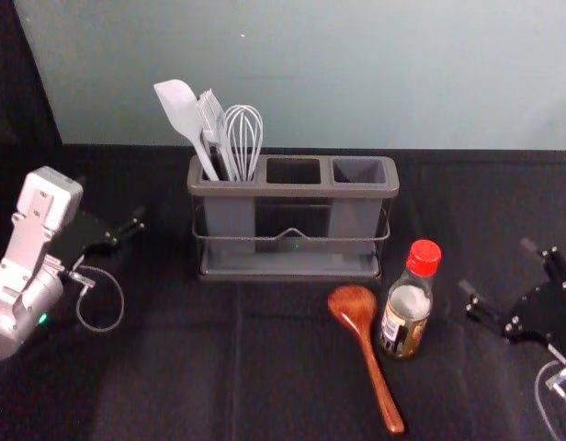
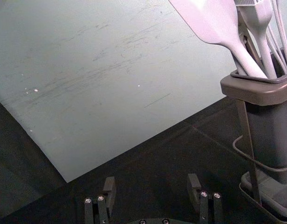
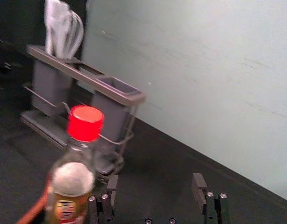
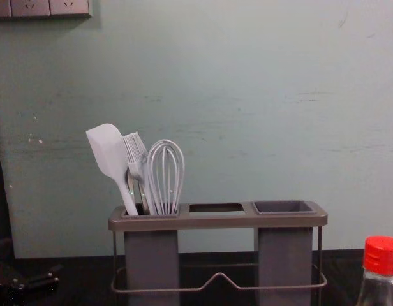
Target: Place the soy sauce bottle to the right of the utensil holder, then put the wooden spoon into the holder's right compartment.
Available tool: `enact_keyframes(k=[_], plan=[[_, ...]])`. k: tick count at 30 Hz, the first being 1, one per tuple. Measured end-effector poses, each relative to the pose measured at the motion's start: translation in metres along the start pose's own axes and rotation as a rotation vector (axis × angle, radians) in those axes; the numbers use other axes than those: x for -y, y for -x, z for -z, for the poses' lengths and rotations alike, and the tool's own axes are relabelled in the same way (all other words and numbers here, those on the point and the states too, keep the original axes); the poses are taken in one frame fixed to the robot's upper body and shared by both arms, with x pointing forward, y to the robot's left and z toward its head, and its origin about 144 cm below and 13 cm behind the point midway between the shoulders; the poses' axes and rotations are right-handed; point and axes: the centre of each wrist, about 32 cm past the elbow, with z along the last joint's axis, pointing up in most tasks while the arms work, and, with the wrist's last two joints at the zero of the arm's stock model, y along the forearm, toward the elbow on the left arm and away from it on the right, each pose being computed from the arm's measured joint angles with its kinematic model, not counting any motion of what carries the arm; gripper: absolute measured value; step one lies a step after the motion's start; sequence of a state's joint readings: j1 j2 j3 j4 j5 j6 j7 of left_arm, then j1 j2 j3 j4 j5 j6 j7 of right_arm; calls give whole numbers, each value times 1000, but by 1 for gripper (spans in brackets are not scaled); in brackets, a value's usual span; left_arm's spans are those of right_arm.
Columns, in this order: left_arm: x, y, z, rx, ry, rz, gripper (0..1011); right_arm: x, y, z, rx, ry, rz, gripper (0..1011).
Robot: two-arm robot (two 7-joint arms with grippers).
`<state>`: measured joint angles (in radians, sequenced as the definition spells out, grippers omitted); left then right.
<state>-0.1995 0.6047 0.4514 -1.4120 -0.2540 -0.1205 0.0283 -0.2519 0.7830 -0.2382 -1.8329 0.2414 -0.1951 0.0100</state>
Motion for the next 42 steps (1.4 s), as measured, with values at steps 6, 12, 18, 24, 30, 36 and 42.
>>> enact_keyframes(k=[6, 12, 18, 24, 30, 36, 42], plan=[[0, 0, 0, 0, 0, 0, 1005, 5, 1, -1, -63, -49, -67, 1003], [0, 0, 0, 0, 0, 0, 1005, 5, 2, -2, -133, -90, -121, 1003], [0, 0, 0, 0, 0, 0, 1005, -4, 6, -3, -184, -116, -167, 1003], [0, 0, 0, 0, 0, 0, 1005, -17, 10, -6, -227, -121, -191, 1003], [0, 0, 0, 0, 0, 0, 1005, -27, 14, -8, -278, -126, -207, 1003], [0, 0, 0, 0, 0, 0, 1005, -35, 17, -10, -300, -115, -218, 1003], [0, 0, 0, 0, 0, 0, 1005, -37, 19, -11, -308, -107, -214, 1003]])
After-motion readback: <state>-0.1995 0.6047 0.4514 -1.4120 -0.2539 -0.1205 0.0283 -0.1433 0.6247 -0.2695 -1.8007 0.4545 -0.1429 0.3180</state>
